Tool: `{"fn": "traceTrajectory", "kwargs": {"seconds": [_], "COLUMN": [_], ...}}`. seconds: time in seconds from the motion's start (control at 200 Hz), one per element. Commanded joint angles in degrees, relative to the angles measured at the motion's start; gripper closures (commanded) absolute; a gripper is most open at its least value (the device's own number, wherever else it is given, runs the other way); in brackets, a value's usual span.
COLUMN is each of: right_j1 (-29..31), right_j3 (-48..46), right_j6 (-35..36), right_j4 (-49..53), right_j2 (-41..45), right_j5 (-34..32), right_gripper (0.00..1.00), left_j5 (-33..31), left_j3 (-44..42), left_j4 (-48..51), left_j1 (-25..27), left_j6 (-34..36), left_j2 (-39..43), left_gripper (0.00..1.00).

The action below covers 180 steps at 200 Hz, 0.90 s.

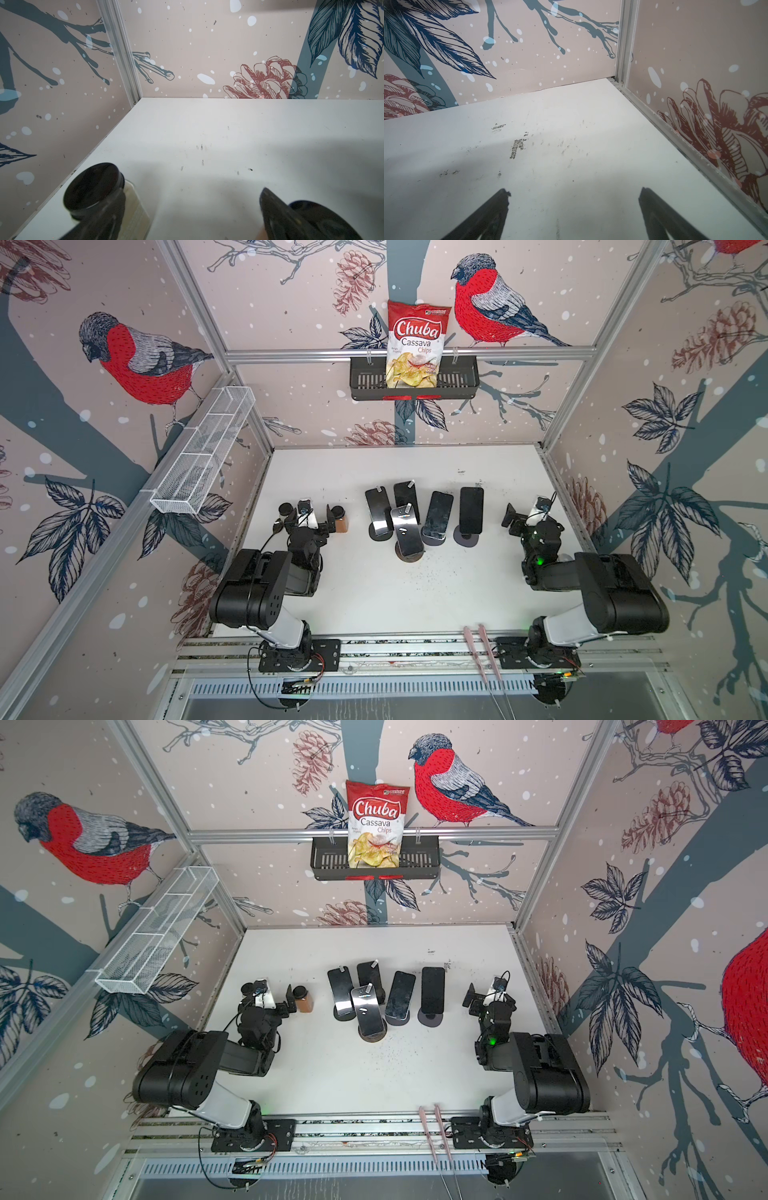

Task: Remove the phone from the phone stand
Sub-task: 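Reach right gripper to the black phone on grey stand while left gripper nears phones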

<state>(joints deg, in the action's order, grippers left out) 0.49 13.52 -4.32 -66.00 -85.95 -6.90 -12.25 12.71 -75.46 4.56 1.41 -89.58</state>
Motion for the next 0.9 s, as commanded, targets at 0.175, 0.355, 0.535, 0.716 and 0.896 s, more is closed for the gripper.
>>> {"fn": "traceTrajectory", "kwargs": {"seconds": [0.175, 0.355, 0.535, 0.716, 0.896], "right_j1": [-0.1, 0.4, 2.6, 5.6, 10.2], "right_j3": [3.3, 6.7, 15.6, 26.5, 30.8], "right_j6": [-1.7, -6.2, -16.7, -21.2, -21.7], "right_j4": [8.2, 19.9, 37.9, 57.6, 66.1], "right_j2": [6.0, 12.6, 17.2, 17.9, 18.4], "right_j5": [-3.7, -9.0, -17.3, -15.2, -11.7], "right_gripper": [0.01, 0.01, 0.01, 0.01, 0.01], "left_j5": [-2.4, -5.3, -7.6, -14.3, -5.1], "left_j3": [-4.1, -3.5, 2.4, 7.3, 12.0], "left_j4": [-3.9, 6.8, 28.4, 45.9, 64.6], "left_j1": [0.4, 0.6, 3.0, 7.7, 10.4], "left_j6": [0.1, -1.3, -3.8, -13.8, -27.5], "left_j2": [5.6, 16.4, 26.7, 33.0, 37.2], "left_gripper": [0.01, 0.01, 0.01, 0.01, 0.01]}}
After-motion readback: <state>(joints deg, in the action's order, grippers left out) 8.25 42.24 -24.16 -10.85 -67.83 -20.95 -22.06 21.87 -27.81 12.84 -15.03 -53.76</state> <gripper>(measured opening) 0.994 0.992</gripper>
